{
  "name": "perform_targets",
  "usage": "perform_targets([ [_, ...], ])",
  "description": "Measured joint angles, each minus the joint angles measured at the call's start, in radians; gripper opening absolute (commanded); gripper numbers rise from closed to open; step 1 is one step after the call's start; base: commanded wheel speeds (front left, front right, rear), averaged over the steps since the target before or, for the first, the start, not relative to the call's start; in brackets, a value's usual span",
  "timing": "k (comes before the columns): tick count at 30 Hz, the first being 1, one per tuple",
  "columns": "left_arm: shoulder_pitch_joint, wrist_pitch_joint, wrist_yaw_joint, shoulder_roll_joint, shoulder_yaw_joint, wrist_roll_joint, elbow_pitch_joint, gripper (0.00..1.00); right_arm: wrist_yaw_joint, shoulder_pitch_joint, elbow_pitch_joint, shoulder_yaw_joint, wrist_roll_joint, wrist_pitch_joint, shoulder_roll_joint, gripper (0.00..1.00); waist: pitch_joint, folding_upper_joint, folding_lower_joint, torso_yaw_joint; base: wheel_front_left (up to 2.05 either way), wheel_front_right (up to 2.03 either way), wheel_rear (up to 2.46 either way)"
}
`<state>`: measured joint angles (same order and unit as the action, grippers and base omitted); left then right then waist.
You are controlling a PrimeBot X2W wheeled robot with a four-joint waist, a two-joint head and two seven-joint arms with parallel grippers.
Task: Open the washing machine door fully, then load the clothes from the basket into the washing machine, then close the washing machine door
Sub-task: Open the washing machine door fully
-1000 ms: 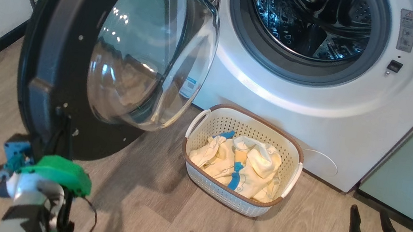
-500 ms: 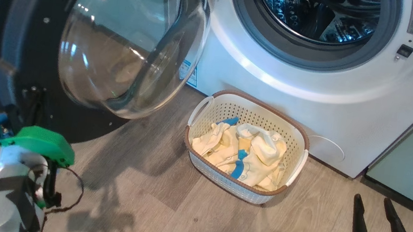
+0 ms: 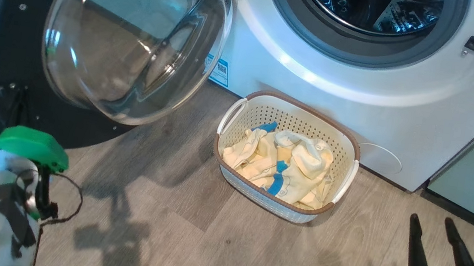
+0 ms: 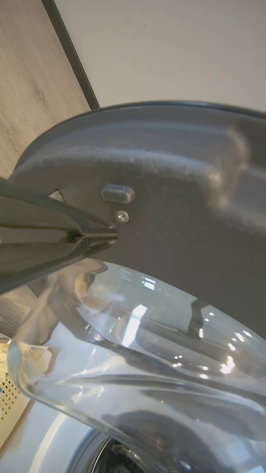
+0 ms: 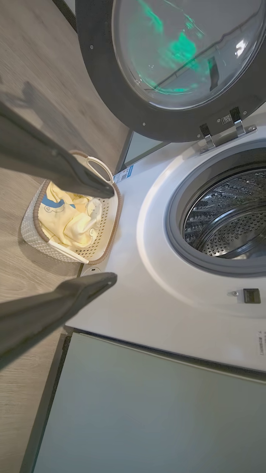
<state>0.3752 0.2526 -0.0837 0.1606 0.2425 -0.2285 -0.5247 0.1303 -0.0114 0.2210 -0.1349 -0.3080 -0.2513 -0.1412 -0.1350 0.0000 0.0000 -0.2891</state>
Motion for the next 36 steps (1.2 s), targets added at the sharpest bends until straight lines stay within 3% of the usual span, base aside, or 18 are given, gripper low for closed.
perform_targets([
  [27, 0.08, 0.0, -0.006, 0.007, 0.117, 0.062, -0.075, 0.0, 0.0, -0.037, 0.002, -0.02, 0.0, 0.0, -0.019, 1.0, -0.026, 0.0, 0.0, 0.025, 0.0, 0.0, 0.0],
  [36, 0.039, 0.0, 0.041, -0.015, 0.107, 0.1, -0.021, 0.0, 0.0, -0.026, 0.013, -0.022, -0.008, 0.0, -0.007, 1.0, 0.035, 0.0, 0.0, 0.031, 0.0, 0.0, 0.0],
])
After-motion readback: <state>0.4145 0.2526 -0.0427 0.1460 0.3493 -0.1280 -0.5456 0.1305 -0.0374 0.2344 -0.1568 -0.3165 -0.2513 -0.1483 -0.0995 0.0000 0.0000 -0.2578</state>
